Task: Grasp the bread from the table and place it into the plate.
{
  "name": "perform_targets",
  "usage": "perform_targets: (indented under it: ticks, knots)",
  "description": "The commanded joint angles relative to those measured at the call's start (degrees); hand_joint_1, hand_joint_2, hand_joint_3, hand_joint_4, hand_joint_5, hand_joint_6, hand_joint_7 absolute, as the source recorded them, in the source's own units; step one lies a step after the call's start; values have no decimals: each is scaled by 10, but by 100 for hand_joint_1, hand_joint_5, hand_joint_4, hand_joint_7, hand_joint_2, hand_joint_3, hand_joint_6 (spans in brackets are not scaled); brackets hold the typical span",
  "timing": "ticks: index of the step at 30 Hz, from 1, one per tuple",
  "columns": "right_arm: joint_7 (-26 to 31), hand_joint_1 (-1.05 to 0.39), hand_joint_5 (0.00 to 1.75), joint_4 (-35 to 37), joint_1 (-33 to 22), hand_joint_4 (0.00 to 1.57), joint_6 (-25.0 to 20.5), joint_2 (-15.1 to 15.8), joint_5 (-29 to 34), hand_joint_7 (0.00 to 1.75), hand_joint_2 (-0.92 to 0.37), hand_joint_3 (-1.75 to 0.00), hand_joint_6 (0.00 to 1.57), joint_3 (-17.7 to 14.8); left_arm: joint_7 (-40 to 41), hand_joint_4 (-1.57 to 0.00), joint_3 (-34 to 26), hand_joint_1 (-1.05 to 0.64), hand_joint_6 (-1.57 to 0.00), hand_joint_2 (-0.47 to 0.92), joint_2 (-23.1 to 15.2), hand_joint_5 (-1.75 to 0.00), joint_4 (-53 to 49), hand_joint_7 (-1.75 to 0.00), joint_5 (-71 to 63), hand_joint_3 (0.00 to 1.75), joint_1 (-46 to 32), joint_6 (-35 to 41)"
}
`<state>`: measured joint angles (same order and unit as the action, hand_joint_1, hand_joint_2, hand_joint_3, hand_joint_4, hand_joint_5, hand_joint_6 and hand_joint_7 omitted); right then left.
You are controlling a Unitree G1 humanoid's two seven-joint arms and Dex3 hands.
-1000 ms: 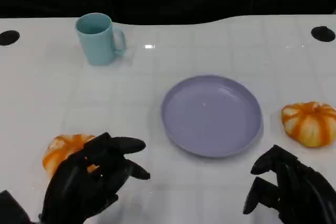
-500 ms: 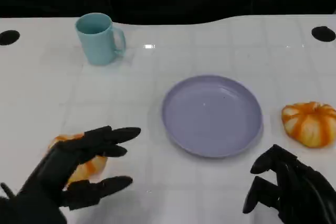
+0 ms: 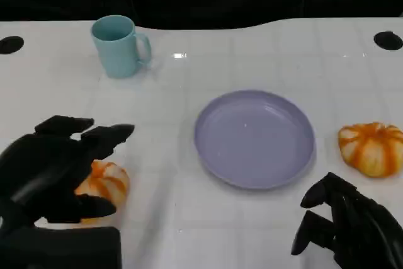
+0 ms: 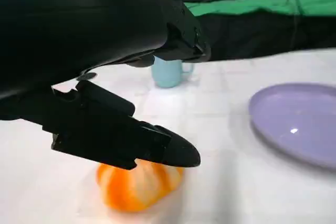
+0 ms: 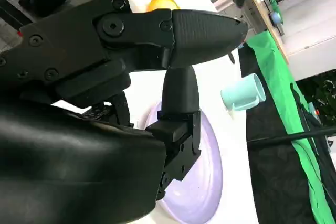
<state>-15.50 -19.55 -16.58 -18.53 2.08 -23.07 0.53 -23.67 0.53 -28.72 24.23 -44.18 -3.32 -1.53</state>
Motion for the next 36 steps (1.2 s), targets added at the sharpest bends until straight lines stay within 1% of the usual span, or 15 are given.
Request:
perform_targets:
  ticks: [1, 7, 11, 15, 19, 23, 26, 28, 31, 36]
  knots:
    - [2, -53, 175, -3, -1, 64, 2, 3, 1, 168, -92, -49, 43, -1, -36, -2, 20, -60, -17, 92, -27, -18, 9, 0, -43, 9, 19, 29]
    - [2, -54, 175, -4, -2, 63, 1, 3, -2, 168, -92, -49, 42, -2, -49, -2, 34, -59, -17, 91, -34, -15, 5, 0, -61, 3, 29, 47]
    - [4, -54, 175, -8, -2, 64, 1, 4, 2, 169, -92, -50, 43, 0, -98, 0, 70, -59, -14, 89, -45, -12, -43, 0, -86, 1, 74, 68]
    - [5, -54, 175, -10, -3, 63, -2, 3, -2, 169, -92, -50, 43, -1, -112, 0, 90, -59, -12, 90, -43, -7, -86, 0, -86, 1, 102, 81]
    - [3, -54, 175, -9, -4, 63, -1, 2, -5, 168, -92, -49, 42, -3, -131, -1, 115, -58, -10, 90, -40, -6, -153, 0, -70, 0, 140, 91]
    - [0, -55, 175, -9, -5, 62, 2, 4, -5, 168, -92, -48, 42, -3, -123, -3, 136, -59, -11, 89, -37, -6, -207, 0, -64, 0, 165, 93]
    - [0, -55, 175, -8, -5, 62, 2, 4, -5, 169, -92, -48, 42, -4, -119, -4, 143, -60, -11, 89, -40, -6, -218, 0, -60, 0, 171, 93]
    - [-1, -55, 175, -9, -6, 62, -1, 4, -8, 169, -92, -48, 42, -5, -101, -4, 157, -59, -11, 89, -27, -6, -280, 0, -56, 0, 195, 87]
    - [-3, -55, 175, -9, -7, 62, 1, 5, -7, 169, -92, -48, 42, -5, -81, -4, 173, -59, -11, 88, -16, -5, -346, 0, -45, 0, 221, 78]
    - [-4, -55, 175, -9, -9, 62, 3, 6, -7, 169, -92, -48, 42, -6, -44, -6, 193, -58, -14, 86, -9, -6, -416, -1, -33, 0, 247, 60]
